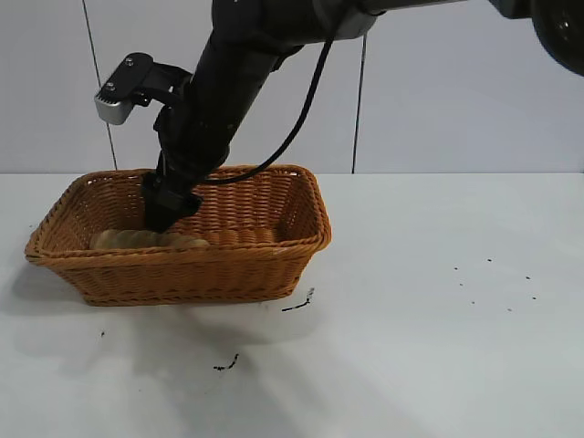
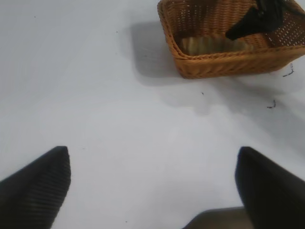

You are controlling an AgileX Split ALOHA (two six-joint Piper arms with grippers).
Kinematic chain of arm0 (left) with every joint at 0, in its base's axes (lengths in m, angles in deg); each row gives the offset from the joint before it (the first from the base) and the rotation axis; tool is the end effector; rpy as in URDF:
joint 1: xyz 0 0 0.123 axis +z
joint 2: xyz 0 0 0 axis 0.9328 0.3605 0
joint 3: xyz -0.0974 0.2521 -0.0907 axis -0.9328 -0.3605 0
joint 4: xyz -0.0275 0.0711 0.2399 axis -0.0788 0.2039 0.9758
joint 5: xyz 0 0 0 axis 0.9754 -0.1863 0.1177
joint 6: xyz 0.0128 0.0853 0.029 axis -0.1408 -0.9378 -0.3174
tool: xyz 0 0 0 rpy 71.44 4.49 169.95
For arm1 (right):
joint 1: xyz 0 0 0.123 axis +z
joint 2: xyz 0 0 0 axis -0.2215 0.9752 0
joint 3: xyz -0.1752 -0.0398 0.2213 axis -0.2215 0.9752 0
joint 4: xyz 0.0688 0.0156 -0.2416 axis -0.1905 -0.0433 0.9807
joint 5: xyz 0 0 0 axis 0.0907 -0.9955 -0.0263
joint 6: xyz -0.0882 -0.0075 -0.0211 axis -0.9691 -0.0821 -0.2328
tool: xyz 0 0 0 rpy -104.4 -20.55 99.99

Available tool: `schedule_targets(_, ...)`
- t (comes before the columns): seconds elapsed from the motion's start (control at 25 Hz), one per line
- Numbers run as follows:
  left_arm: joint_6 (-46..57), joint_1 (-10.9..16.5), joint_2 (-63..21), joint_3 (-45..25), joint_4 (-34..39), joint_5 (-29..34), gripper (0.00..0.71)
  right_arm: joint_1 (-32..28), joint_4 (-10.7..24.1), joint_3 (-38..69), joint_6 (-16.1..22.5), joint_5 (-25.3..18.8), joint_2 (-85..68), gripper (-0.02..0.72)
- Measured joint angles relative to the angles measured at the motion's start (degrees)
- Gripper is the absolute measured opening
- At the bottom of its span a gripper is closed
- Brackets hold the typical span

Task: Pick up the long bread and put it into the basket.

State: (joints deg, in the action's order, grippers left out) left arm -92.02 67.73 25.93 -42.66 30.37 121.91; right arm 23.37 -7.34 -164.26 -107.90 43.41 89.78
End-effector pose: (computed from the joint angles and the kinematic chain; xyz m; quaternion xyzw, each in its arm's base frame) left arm -0.0064 -0.0029 0.2765 0.0423 0.8523 -0.0044 0.5213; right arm 0.4203 0.3276 0.2408 -0.5116 0.7753 0.1149 0.3522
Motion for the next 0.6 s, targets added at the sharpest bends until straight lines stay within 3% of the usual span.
schedule_targets(0.08, 0.0, 0.0, 0.0, 0.0, 0.0, 0.0, 0.692, -0.9, 0.1, -0.2, 9.0, 0.1, -1.9, 0.678)
schedule_targets(0.2, 0.0, 0.0, 0.0, 0.0, 0.0, 0.0, 0.692, -2.8, 1.2, -0.2, 16.6, -0.6, -3.4, 0.687)
schedule_targets(0.6, 0.0, 0.0, 0.0, 0.0, 0.0, 0.0, 0.692, -15.9, 5.3, -0.2, 26.9, -7.4, -3.6, 0.689)
